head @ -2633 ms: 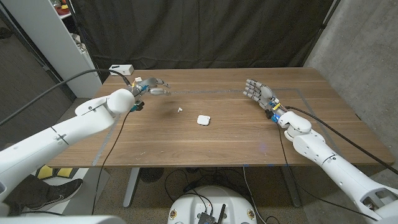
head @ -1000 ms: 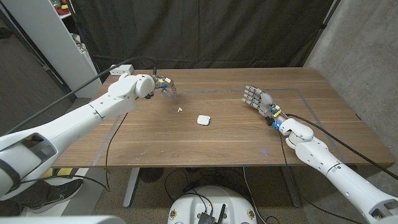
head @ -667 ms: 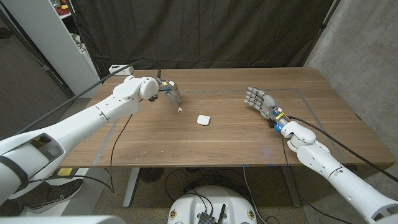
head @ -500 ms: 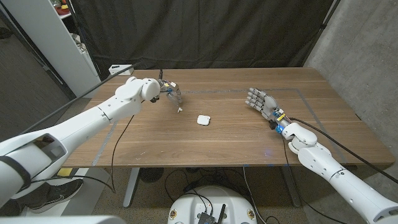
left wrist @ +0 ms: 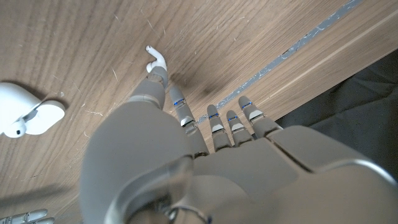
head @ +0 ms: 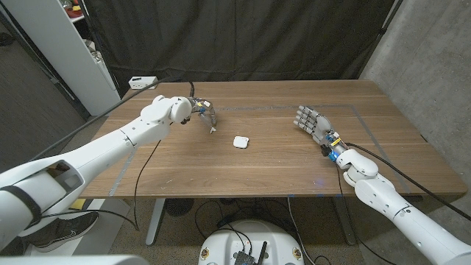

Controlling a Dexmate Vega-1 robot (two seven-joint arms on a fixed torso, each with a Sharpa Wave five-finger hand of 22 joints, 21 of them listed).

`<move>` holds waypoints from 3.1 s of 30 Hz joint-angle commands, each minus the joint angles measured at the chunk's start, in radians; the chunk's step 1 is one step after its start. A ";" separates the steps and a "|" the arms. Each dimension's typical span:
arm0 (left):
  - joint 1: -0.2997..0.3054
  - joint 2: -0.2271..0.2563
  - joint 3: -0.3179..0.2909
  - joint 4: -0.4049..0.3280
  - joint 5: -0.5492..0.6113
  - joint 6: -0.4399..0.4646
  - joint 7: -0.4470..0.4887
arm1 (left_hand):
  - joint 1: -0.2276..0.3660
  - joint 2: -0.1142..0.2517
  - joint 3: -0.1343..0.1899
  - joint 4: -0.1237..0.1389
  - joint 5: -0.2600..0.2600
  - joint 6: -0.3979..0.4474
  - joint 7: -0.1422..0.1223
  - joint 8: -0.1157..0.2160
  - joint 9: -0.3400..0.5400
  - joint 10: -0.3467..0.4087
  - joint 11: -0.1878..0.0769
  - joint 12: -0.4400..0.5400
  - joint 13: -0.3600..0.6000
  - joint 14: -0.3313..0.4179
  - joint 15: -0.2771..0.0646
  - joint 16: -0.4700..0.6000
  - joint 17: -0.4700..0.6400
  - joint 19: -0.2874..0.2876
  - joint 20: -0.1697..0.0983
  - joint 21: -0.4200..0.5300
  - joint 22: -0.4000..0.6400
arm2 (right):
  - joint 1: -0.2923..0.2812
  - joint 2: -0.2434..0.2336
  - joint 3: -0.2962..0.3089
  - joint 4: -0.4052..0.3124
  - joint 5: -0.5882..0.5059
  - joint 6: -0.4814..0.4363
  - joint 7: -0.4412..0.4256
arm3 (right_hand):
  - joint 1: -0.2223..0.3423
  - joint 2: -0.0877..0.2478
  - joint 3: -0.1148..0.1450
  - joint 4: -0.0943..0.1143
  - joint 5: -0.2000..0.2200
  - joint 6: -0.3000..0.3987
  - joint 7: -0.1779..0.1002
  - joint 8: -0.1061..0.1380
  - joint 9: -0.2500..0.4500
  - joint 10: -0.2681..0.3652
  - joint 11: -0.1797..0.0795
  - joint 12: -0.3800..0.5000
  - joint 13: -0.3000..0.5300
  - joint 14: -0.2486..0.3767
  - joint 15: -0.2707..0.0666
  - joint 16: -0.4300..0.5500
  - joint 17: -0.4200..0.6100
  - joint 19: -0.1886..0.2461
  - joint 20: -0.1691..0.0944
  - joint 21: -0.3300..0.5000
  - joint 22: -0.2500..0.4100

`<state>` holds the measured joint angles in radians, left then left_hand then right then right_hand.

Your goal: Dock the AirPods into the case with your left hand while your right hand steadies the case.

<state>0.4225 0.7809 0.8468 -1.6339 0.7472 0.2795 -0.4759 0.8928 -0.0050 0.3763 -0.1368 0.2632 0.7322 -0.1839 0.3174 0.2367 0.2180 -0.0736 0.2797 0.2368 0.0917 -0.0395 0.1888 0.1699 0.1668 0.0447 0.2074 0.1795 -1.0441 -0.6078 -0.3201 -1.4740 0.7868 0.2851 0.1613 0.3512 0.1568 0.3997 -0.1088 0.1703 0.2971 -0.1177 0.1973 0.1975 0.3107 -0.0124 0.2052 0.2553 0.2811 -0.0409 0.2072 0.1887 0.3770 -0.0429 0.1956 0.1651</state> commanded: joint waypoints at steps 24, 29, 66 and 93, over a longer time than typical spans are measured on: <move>0.032 -0.014 0.014 0.028 0.013 0.015 0.068 | 0.053 0.034 -0.036 0.004 0.003 0.033 0.014 -0.012 0.011 0.033 -0.006 0.012 0.004 0.038 -0.063 0.001 0.001 0.028 -0.004 0.008 0.005 | -0.041 0.001 0.019 -0.015 0.009 0.036 -0.006 | -0.008 0.006 0.004 0.004 0.006 0.012 -0.012 0.009 0.006 0.013 -0.007 0.009 0.001 0.019 -0.076 0.007 0.002 0.001 -0.015 -0.004 0.004; 0.037 -0.013 0.014 0.028 0.010 0.015 0.077 | 0.058 0.036 -0.047 0.005 0.000 0.039 0.012 -0.010 0.018 0.036 -0.007 0.013 0.005 0.041 -0.065 0.000 0.001 0.029 -0.005 0.008 0.006 | -0.046 0.004 0.018 -0.012 0.006 0.047 -0.003 | -0.010 0.005 0.006 0.005 0.006 0.014 -0.011 0.009 0.006 0.016 -0.005 0.010 0.001 0.023 -0.075 0.007 0.001 0.002 -0.013 -0.004 0.004; 0.079 0.000 -0.009 -0.035 -0.001 0.053 0.134 | 0.101 0.068 -0.106 0.008 -0.021 0.148 0.069 0.058 0.100 0.086 -0.023 0.025 0.015 0.095 -0.082 0.002 0.001 0.059 0.002 0.017 0.012 | -0.077 0.010 0.026 -0.018 0.024 0.063 0.002 | -0.021 0.003 0.017 0.011 0.006 0.018 -0.003 0.008 0.006 0.027 -0.002 0.012 -0.002 0.037 -0.072 0.002 -0.001 0.005 -0.010 -0.004 0.004; 0.060 -0.028 -0.037 -0.199 0.029 0.027 0.049 | 0.110 0.078 -0.144 0.014 -0.032 0.139 0.062 0.088 0.167 0.093 -0.030 0.021 0.023 0.107 -0.088 -0.003 0.001 0.060 0.011 0.019 0.015 | -0.067 -0.050 0.038 -0.036 0.071 0.003 0.087 | -0.022 0.004 0.018 0.008 0.005 0.018 -0.002 0.007 0.006 0.026 -0.003 0.010 -0.004 0.037 -0.070 0.002 0.001 0.004 -0.010 -0.005 0.004</move>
<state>0.4936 0.7973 0.8087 -1.7830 0.7577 0.2979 -0.3934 0.9944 0.0674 0.2357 -0.1230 0.2318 0.8761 -0.1208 0.3963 0.3978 0.3056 -0.1000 0.2969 0.2575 0.1914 -0.0357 0.1887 0.1675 0.2258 0.0500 0.2227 0.1934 -1.1130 -0.6217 -0.3008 -1.5060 0.8248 0.3129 0.1955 0.3341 0.1580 0.4139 -0.1005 0.1703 0.3113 -0.1213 0.1973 0.1974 0.3320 -0.0124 0.2145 0.2509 0.3112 -0.0429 0.2102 0.1884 0.3770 -0.0429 0.1917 0.1651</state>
